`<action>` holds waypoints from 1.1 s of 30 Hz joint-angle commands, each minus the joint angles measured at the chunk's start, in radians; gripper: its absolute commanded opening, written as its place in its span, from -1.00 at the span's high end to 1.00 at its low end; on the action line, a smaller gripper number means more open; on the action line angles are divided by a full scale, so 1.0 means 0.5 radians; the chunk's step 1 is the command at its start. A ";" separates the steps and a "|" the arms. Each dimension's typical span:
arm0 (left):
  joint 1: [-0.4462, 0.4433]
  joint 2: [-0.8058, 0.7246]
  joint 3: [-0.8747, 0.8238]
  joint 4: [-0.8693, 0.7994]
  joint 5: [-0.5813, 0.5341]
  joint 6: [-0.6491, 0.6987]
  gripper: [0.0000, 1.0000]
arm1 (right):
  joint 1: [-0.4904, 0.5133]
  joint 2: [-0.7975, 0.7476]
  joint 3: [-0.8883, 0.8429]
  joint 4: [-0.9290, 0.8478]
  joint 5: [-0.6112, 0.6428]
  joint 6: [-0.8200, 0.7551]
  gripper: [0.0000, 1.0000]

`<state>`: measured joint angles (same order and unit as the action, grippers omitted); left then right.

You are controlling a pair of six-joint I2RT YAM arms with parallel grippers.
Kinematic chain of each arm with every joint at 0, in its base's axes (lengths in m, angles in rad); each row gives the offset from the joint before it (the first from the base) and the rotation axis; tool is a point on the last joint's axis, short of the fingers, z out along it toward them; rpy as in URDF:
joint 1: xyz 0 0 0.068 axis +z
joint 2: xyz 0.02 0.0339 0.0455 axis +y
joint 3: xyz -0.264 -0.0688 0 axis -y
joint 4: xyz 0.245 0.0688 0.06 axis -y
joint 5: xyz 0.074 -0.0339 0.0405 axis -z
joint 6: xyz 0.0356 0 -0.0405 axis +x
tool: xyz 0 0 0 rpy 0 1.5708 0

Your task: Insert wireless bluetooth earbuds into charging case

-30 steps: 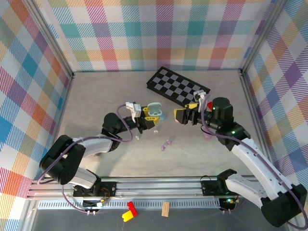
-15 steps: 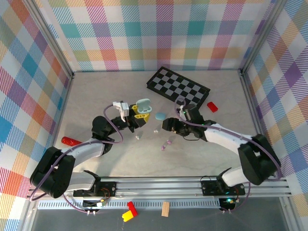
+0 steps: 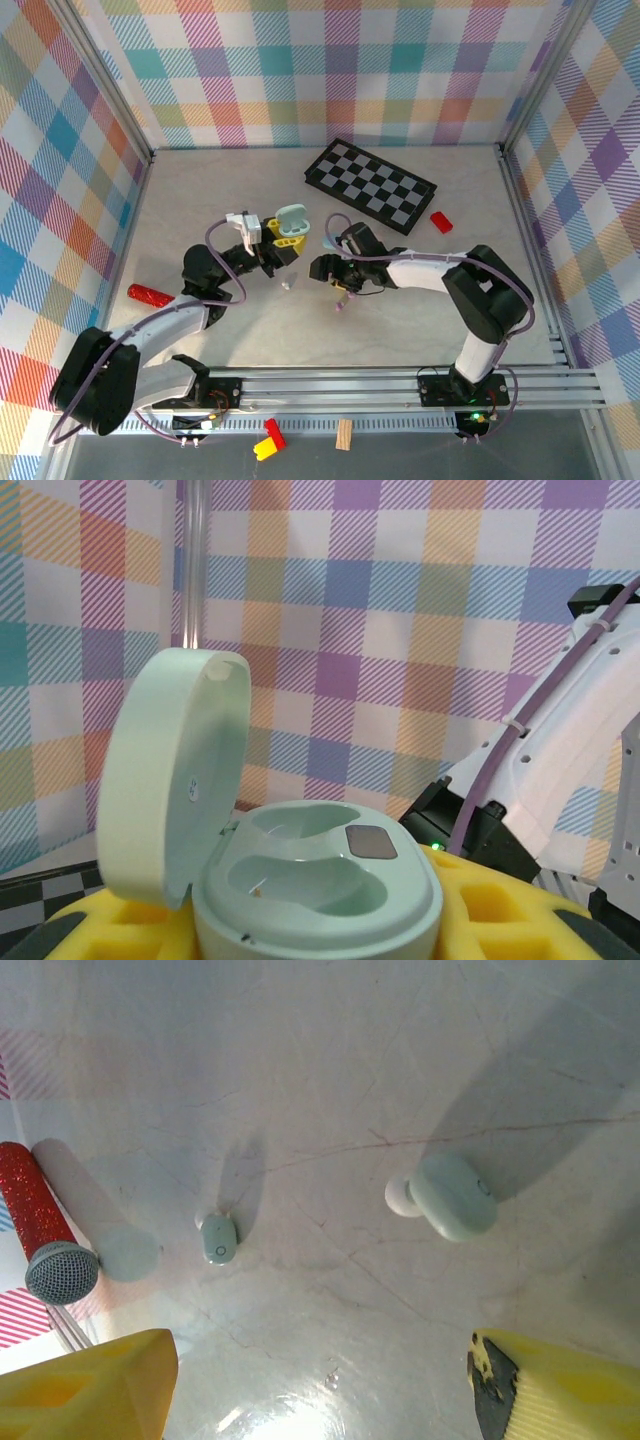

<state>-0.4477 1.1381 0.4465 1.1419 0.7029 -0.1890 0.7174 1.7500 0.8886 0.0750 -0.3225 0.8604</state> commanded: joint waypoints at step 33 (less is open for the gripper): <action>0.018 0.013 -0.036 0.077 -0.024 0.084 1.00 | -0.065 0.285 0.620 -0.481 0.218 -0.189 -0.54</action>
<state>-0.4480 1.1404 0.4339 1.1137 0.6945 -0.1646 0.6819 1.8992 1.2106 -0.1493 -0.1947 0.7181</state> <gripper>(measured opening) 0.374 0.772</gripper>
